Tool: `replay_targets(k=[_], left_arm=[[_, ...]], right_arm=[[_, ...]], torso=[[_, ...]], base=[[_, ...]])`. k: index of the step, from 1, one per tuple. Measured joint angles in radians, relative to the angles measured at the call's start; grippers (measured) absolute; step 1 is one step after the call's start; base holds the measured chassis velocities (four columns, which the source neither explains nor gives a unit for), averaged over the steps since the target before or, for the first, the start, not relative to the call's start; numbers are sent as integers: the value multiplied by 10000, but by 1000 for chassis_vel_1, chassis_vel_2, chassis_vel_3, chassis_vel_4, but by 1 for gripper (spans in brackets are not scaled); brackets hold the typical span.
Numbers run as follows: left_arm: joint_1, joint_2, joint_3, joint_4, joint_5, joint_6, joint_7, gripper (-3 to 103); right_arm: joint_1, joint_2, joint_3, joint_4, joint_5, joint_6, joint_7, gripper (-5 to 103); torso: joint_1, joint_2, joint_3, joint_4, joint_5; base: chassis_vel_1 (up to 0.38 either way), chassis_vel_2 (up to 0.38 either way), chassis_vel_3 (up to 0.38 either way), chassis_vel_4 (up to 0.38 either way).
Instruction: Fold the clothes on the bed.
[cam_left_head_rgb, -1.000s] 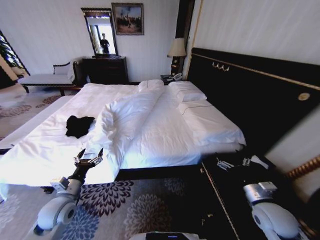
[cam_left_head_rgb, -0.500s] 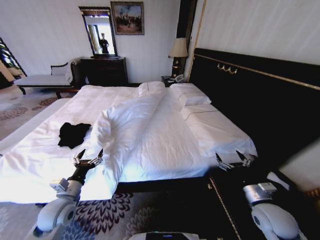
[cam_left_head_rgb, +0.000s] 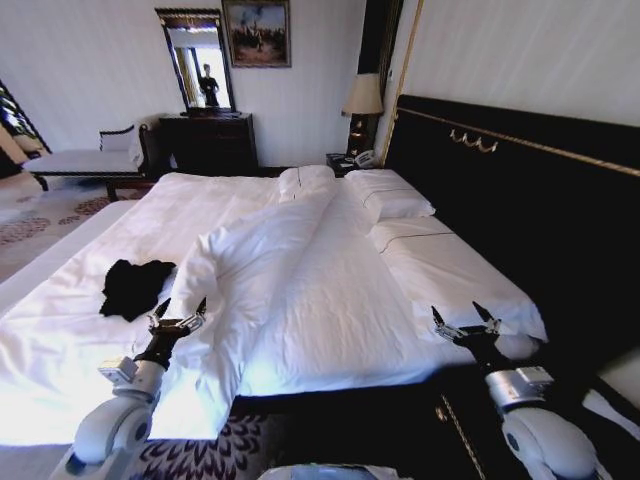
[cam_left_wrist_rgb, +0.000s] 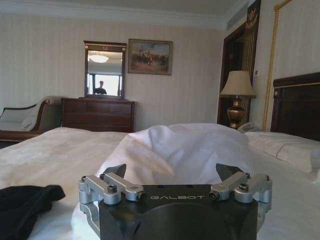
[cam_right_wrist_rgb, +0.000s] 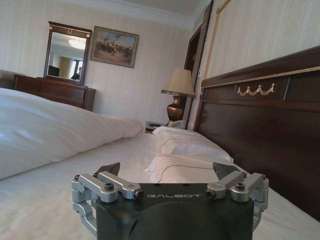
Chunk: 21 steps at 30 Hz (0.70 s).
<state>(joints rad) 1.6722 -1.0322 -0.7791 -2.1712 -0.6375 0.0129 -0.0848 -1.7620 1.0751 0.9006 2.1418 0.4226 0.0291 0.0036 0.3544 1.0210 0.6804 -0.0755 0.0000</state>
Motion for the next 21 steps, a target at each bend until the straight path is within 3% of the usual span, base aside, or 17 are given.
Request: replay_targets(k=[9,21], left_arm=[[14,-15,0,12,-6,-19,0,100],[34,-33,22,51,-9,-35,8,100]], right_arm=[[41,72,-33,-23,-12,75,166,100],[40,196,-51,-70,-136,198,293,100]], torso=[[3,-1,1,0,0],[-4,0,-2,-1,-1]], base=[[-123,120,116,-121],[6,7,-7,-13]])
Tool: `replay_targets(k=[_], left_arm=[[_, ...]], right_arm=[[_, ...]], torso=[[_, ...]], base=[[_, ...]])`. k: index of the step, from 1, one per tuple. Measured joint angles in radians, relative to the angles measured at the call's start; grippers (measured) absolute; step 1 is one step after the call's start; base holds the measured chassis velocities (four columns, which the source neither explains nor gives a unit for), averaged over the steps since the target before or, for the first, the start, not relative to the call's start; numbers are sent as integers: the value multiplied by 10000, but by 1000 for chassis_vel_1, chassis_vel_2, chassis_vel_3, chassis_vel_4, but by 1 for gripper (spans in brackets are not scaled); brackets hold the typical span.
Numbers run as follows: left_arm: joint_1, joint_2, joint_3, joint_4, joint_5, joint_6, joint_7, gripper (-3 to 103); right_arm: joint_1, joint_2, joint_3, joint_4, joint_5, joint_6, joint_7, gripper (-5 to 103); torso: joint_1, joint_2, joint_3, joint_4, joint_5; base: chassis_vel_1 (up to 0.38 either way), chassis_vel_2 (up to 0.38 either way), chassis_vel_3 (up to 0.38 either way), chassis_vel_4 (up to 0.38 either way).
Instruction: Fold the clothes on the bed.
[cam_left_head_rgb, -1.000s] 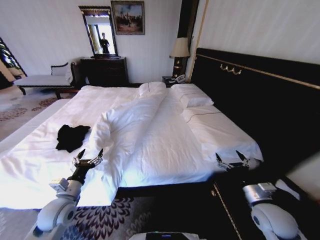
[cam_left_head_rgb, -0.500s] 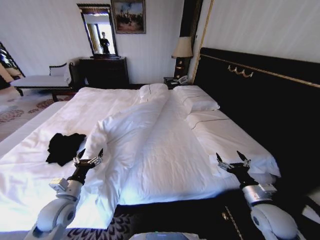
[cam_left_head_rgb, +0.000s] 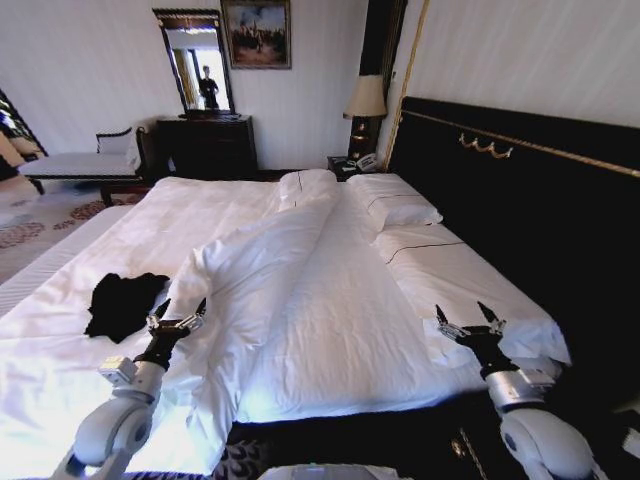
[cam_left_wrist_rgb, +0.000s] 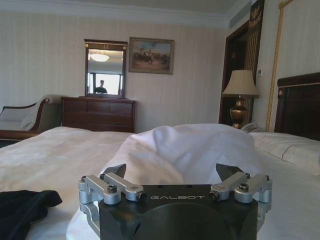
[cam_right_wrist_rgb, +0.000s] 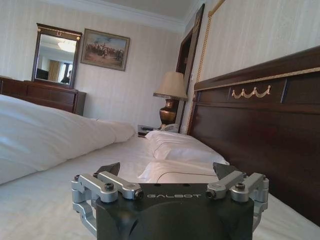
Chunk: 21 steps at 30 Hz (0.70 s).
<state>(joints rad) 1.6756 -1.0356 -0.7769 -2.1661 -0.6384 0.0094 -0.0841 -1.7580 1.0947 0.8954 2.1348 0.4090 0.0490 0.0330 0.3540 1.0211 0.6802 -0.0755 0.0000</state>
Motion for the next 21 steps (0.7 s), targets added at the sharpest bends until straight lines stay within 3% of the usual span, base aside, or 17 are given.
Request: replay_targets(k=[21], left_arm=[[-2,-15,33,33,-17,-1,-9,100]], right_arm=[[-67,78,-18,2,-101,17,-75,100]], torso=[[2,1,1,-2,0]], base=[[148,157,-142,-153]])
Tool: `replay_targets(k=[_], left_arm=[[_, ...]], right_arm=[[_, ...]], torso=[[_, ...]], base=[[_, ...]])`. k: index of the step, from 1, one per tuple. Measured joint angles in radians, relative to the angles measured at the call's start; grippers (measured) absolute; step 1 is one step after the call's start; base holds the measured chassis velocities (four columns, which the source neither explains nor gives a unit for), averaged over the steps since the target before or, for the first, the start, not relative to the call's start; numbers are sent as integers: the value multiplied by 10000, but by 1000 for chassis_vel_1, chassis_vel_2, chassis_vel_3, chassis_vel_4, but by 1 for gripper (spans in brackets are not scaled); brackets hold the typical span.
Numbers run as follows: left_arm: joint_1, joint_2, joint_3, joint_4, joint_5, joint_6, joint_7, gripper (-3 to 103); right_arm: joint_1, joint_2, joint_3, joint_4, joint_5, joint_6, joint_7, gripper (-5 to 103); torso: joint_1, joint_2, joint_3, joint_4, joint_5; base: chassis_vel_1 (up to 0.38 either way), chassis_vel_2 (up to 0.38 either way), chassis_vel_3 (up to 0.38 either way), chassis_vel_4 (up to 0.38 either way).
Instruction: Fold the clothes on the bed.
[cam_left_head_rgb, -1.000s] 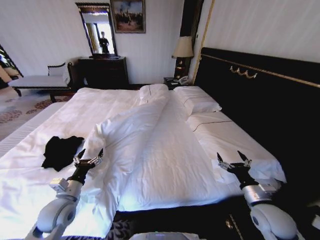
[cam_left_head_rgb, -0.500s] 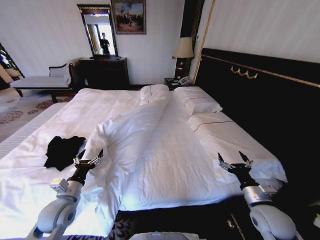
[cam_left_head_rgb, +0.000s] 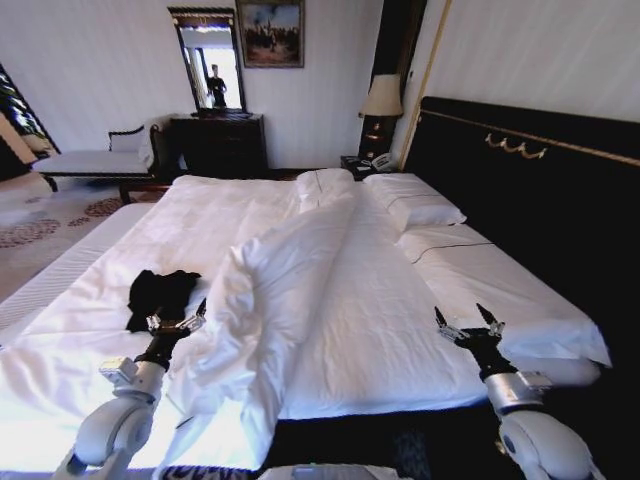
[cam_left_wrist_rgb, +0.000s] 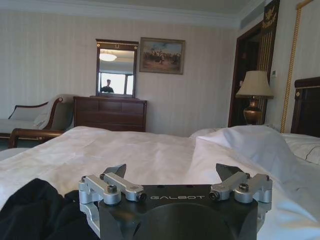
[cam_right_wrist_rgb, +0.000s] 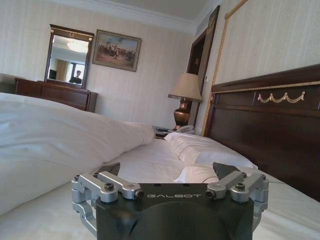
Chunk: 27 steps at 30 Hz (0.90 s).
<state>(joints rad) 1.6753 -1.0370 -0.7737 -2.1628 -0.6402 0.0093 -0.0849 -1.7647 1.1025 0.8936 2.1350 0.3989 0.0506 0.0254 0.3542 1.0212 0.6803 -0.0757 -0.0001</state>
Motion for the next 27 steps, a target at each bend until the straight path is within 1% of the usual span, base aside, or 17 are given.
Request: replay_targets(k=[11,27], left_arm=[[1,12,3,-69,-14,6,0,100],[75,-13,9,-46,1,6,-7,100]], right_arm=[[14,-5,-1,-5,-17,2,-1,100],[2,119,-3,-32,-66,-3,12,100]], torso=[[1,-1,1,3,1],[1,-1,0,2,-1]], base=[[107,115,-96,-109],[164,164,-166,-164]])
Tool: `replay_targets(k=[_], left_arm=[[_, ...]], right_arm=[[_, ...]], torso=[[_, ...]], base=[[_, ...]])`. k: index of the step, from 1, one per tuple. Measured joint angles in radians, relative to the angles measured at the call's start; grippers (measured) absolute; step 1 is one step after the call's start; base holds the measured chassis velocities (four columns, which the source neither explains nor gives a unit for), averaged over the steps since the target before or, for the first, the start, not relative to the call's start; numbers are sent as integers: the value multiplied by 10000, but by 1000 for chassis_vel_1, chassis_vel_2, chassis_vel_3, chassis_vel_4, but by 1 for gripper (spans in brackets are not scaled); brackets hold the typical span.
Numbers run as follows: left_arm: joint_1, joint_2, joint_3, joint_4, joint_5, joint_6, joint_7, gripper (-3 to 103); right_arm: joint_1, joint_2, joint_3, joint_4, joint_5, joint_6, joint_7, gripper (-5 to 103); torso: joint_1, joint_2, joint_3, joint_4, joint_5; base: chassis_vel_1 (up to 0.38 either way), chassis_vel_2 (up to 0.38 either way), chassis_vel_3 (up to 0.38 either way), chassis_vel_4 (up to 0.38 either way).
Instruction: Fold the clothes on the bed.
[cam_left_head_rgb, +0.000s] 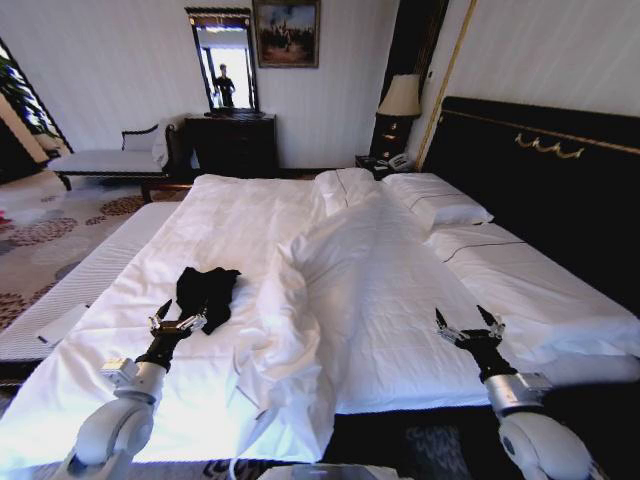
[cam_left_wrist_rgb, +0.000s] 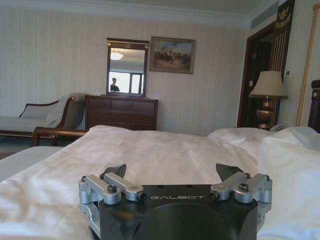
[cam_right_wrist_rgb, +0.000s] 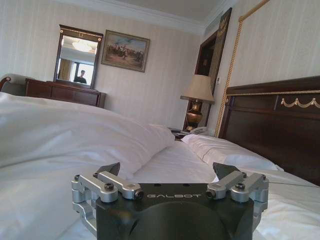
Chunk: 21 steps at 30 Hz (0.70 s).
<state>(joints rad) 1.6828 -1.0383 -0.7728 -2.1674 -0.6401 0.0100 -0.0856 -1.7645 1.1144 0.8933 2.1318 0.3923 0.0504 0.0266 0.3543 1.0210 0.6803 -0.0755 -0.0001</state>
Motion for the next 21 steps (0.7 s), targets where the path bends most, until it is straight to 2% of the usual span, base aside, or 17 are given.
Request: replay_targets(k=[21], left_arm=[[50,-32,-22,-34,-14,-27,4,100]], right_arm=[[-15,114,-58,-26,-23,-36,25,100]], torso=[[0,1,0,3,0]], base=[[163,161,-159,-156]])
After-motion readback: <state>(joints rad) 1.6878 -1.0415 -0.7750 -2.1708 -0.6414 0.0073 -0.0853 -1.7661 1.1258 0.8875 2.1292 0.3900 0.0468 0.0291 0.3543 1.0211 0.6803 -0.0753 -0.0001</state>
